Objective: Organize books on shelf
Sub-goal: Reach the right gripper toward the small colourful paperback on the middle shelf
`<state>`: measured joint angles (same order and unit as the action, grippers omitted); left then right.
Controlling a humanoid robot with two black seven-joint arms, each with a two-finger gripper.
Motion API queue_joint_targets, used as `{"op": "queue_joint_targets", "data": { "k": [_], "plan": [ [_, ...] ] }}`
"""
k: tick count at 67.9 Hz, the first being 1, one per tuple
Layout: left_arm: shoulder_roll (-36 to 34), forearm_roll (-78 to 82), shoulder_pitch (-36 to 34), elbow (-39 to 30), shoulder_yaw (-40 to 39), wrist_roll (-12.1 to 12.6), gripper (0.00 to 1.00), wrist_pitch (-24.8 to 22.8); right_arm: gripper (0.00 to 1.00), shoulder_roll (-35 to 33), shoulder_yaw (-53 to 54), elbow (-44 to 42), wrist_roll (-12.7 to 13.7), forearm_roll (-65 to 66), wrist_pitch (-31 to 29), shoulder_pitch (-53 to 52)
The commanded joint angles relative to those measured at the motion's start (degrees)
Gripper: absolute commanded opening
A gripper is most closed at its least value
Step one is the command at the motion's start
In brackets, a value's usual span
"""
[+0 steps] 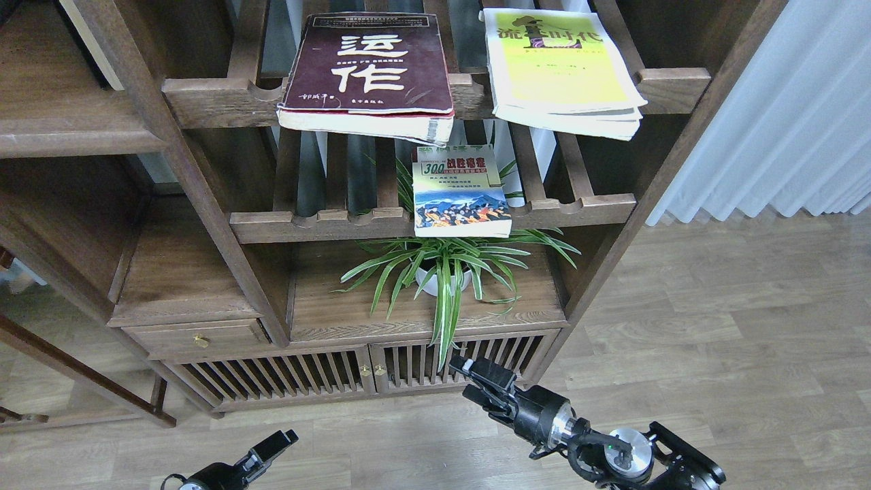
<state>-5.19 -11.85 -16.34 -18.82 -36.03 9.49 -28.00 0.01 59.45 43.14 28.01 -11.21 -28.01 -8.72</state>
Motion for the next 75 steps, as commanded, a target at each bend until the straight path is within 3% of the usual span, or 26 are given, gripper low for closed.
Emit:
{"op": "queue_joint_targets", "data": {
  "k": [1,25,46,75],
  "plan": [
    [-0.3,-0.1,-1.3,-0.3,-0.2,0.1,1.00,0.0,1.00,0.0,1.4,1.1,0.0,0.1,0.0,0.2],
    [-2.7,0.0,-0.8,-0.6,0.0,1.6,1.00,0.0,1.00,0.0,3.7,6.8,0.0,3.1,1.0,-2.2],
    [-2.8,-0.1,2.3,-0.3,-0.2,1.3,1.00,0.0,0.97,0.0,5.5,6.1,0.0,4.2,11.7,-7.9],
    [-2.8,-0.1,5.3,-0.2,-0.2,1.0,1.00,0.0,0.97,0.0,7.5,6.6,0.0,4.2,15.6,-15.4]
  ]
}}
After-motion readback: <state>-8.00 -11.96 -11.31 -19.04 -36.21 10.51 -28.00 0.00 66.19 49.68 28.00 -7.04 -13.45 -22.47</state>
